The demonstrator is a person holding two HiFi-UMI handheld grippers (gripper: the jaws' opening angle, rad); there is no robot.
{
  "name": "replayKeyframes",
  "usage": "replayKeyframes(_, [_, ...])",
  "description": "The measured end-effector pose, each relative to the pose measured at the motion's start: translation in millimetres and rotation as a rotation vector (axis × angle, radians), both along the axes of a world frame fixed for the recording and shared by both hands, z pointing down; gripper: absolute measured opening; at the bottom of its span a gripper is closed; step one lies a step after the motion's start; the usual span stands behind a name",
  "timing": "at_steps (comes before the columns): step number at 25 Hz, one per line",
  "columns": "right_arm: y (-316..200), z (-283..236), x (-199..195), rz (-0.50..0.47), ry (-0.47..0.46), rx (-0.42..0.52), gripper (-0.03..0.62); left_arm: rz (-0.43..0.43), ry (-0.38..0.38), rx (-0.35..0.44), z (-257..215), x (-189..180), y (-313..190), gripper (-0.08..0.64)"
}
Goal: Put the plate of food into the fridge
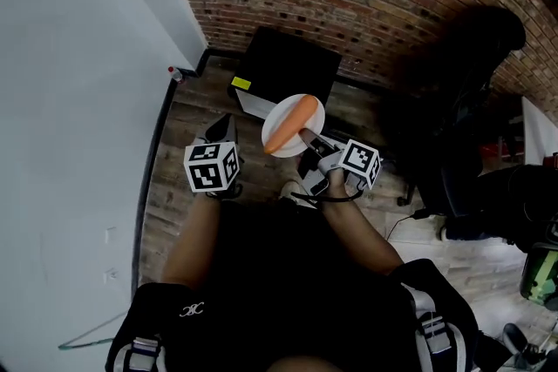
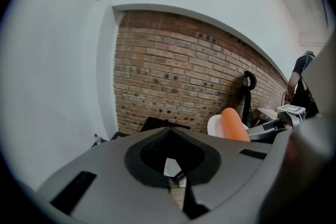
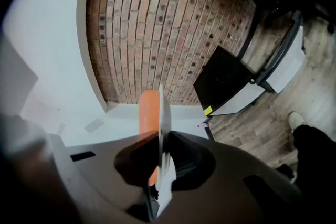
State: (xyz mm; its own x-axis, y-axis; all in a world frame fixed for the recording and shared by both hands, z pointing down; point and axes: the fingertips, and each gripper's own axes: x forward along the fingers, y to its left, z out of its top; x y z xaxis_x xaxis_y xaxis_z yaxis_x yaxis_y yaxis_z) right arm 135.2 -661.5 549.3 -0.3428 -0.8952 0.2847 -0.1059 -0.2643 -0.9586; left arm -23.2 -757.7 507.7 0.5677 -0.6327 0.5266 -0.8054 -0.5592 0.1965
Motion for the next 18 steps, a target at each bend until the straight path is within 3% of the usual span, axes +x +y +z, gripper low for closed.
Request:
replayKeyframes(4, [-4, 5, 4, 0.087, -0.04, -0.013, 0.038, 0.066, 0.019, -0.02, 4, 12, -16, -0.005])
replayKeyframes(9, [-10, 12, -3, 0.25, -0.067, -0.036, 0.038, 0.221, 0.004, 0.025, -1, 14, -34, -0.005])
replayKeyframes(12, [-4, 20, -22, 0.366, -0.088, -0.035, 0.038, 0.323, 0.001, 0.051, 1, 1, -40, -0.005])
replayKeyframes(18, [9, 17, -73, 0.623, -0.093, -0.031, 0.038, 0.516, 0.007, 0.007, 16, -38, -59, -0.006])
